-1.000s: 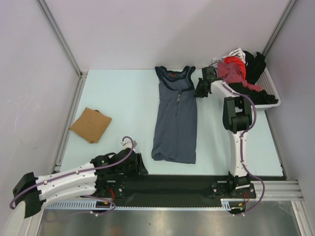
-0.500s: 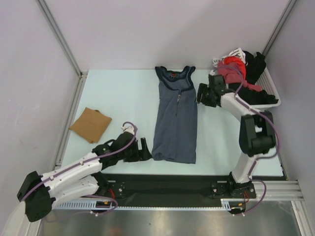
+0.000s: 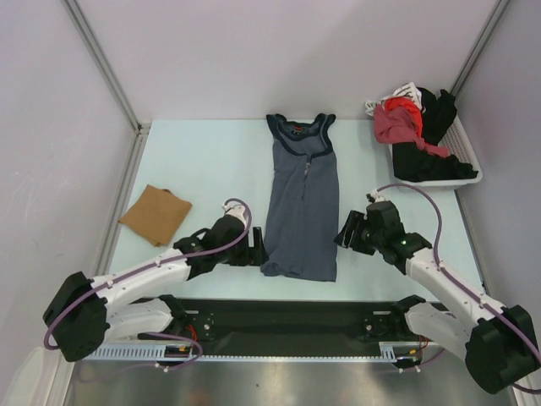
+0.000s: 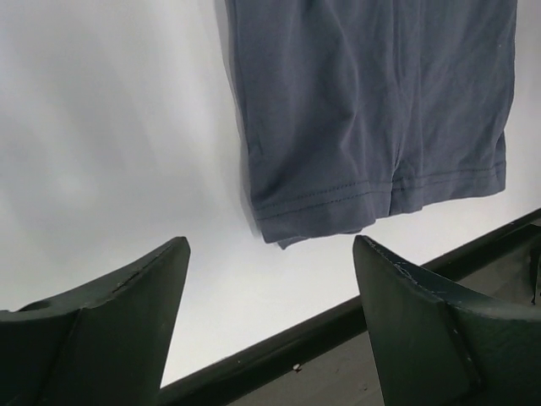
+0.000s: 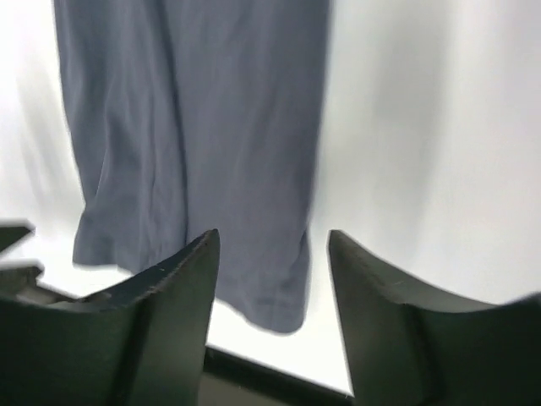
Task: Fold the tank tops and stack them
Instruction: Fold the tank top
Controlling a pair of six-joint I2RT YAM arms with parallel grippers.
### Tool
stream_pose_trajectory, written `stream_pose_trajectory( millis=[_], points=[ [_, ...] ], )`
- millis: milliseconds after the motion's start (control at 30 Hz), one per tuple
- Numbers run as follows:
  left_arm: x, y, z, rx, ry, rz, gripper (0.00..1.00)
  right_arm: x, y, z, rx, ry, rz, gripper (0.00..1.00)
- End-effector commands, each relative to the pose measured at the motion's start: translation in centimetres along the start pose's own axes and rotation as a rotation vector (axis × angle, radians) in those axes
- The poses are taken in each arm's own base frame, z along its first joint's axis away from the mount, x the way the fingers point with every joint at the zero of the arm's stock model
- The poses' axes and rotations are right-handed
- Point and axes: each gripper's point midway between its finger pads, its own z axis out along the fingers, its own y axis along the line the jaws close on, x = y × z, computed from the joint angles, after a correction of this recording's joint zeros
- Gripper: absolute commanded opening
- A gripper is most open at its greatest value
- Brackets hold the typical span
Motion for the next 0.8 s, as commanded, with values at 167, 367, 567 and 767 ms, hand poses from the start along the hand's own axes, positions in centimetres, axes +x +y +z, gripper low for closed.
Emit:
stream_pose_trajectory(
  millis=[167, 367, 567, 767],
  points=[
    [-3.0, -3.1, 1.2, 0.072, -0.035, 0.018, 0.67, 5.5, -0.1, -2.1, 0.026, 0.170, 0.019, 0.49],
    [-3.4, -3.7, 2.1, 0.077, -0.037, 0.031, 0.54, 9.2, -0.2, -1.7, 0.036, 0.236, 0.010, 0.48],
    [-2.7, -4.0, 3.0, 0.043, 0.003, 0.096, 0.49, 10.2, -0.6, -0.9, 0.082, 0.257, -0.014, 0.46],
    [-0.5, -4.1, 3.6, -0.014, 0.059, 0.199, 0.36, 10.9, -1.3, -0.2, 0.111, 0.280, -0.017, 0.41]
  ],
)
